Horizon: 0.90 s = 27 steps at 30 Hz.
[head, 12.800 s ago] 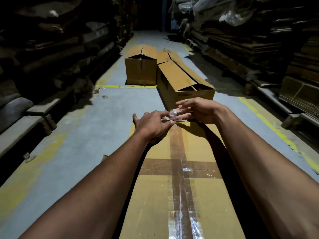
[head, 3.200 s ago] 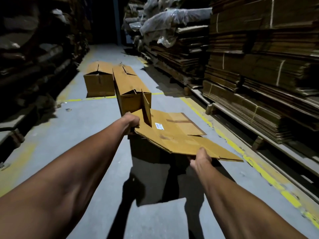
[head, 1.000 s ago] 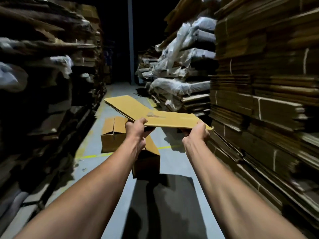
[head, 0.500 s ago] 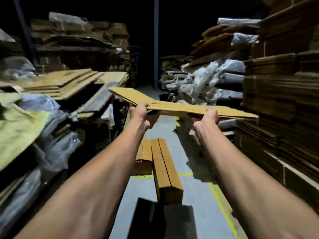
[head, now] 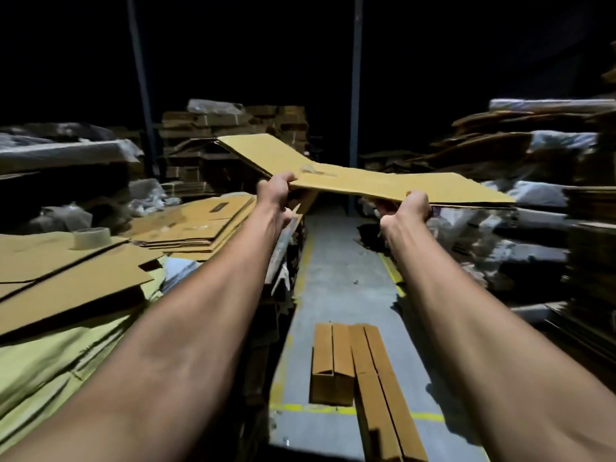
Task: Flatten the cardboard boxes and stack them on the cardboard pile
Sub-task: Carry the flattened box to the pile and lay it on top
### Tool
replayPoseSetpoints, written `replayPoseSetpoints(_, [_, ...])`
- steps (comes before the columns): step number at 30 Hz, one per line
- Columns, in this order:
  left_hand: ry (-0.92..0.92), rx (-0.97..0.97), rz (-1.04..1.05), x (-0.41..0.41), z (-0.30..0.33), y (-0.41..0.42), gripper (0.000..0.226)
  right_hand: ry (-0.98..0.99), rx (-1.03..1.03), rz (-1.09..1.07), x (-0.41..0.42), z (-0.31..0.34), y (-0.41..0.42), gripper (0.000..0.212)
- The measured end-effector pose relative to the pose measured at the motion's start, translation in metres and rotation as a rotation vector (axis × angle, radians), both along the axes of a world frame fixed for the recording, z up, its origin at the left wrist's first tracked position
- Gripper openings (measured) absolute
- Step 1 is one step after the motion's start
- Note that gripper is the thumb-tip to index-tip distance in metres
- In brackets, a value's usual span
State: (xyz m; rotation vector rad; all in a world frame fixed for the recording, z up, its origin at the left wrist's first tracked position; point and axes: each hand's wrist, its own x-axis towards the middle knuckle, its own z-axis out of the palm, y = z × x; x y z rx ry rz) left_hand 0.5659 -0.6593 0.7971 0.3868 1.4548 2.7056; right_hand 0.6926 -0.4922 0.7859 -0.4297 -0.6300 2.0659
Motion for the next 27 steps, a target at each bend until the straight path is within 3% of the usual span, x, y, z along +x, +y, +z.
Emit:
replayPoseSetpoints(8, [0.065,-0.107,0.168,-0.152,0.028,-0.05,0.048,0.15,-0.065,0.187,-0.163,0.015,-0.04,0.025])
replayPoseSetpoints(12, [0.067,-0.117,0.222,-0.235,0.037,-0.073,0.02,0.142,-0.069,0.256,-0.274,0.017,-0.052,0.016])
replayPoseSetpoints(17, [0.045,-0.107,0.317,-0.347,0.032,-0.111,0.049,0.131,-0.09,0.345,-0.409,0.013,-0.077,0.017])
replayPoseSetpoints(20, [0.054,-0.104,0.368,-0.417,0.028,-0.133,0.054,0.16,-0.114,0.411,-0.478,0.007,-0.096,0.022])
replayPoseSetpoints(23, [0.038,-0.109,0.368,-0.507,0.014,-0.161,0.057,0.185,-0.105,0.491,-0.555,-0.009,-0.119,0.009])
replayPoseSetpoints(27, [-0.041,-0.135,0.446,-0.612,-0.013,-0.195,0.053,0.152,-0.07,0.61,-0.665,-0.05,-0.154,0.01])
